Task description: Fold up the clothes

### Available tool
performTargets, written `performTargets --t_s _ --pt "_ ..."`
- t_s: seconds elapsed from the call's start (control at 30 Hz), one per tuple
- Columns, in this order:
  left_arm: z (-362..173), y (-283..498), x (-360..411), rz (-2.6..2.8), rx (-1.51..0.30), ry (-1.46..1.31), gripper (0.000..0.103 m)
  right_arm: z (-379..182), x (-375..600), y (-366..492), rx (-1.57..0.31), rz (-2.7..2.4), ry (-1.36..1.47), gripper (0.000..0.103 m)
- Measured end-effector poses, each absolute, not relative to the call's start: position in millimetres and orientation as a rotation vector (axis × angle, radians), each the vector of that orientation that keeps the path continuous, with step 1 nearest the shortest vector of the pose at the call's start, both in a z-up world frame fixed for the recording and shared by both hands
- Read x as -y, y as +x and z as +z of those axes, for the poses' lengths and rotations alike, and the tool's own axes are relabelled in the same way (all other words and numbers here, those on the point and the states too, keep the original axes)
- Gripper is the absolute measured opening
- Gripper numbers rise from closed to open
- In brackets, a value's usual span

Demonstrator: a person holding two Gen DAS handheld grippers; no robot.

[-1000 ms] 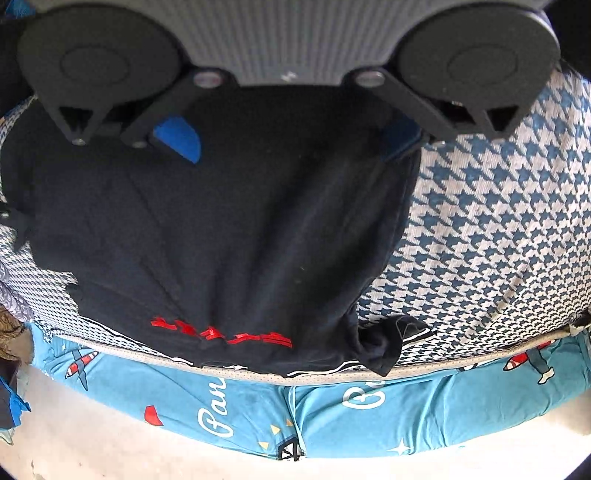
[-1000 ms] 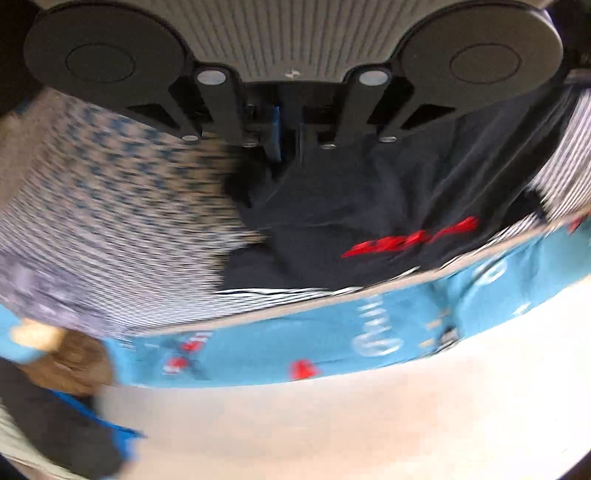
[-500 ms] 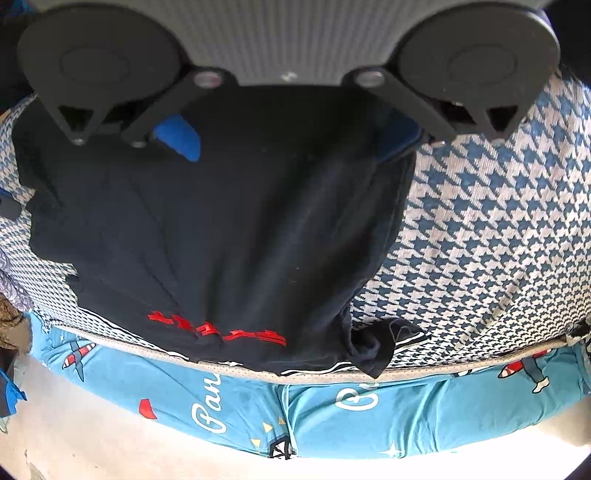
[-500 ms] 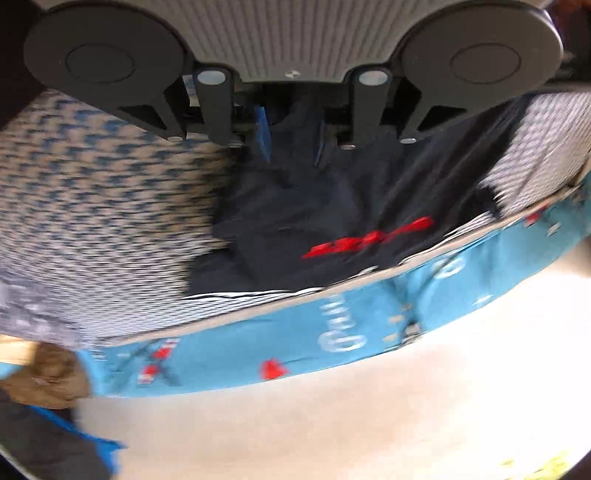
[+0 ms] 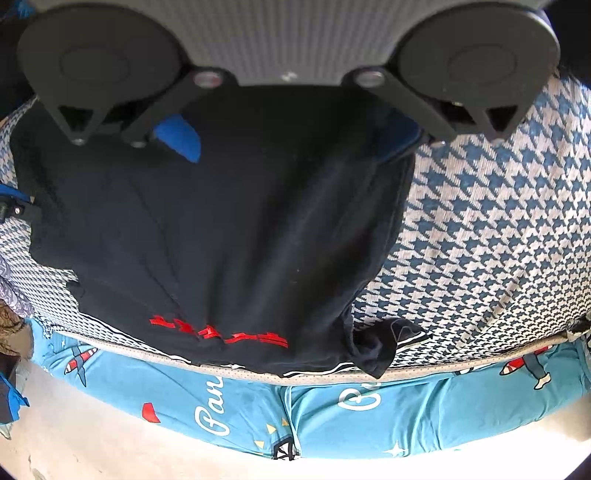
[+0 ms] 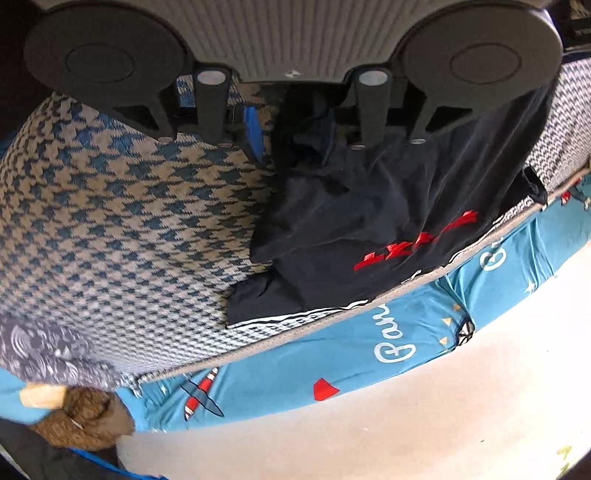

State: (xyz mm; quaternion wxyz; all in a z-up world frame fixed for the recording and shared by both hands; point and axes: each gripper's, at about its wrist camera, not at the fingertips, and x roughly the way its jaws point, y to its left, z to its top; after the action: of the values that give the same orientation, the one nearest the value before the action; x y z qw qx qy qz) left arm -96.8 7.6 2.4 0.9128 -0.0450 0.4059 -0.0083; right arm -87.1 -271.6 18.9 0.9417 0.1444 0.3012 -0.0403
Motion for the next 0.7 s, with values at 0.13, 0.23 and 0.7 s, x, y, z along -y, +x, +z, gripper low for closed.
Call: performTargets --t_s 0.13,0.23,0.7 --pt "2 -97 -7 -0.020 -0.838 -0.084 0.103 17 263 -81 -0.610 -0.075 0.240 0.030" --pt "2 -97 -7 -0.022 -0.840 -0.079 0.103 15 258 -80 -0.611 -0.076 0.200 0.014" --pt "4 -97 -11 -0.022 -0.856 -0.111 0.103 51 267 -131 -0.628 -0.404 0.142 0.006"
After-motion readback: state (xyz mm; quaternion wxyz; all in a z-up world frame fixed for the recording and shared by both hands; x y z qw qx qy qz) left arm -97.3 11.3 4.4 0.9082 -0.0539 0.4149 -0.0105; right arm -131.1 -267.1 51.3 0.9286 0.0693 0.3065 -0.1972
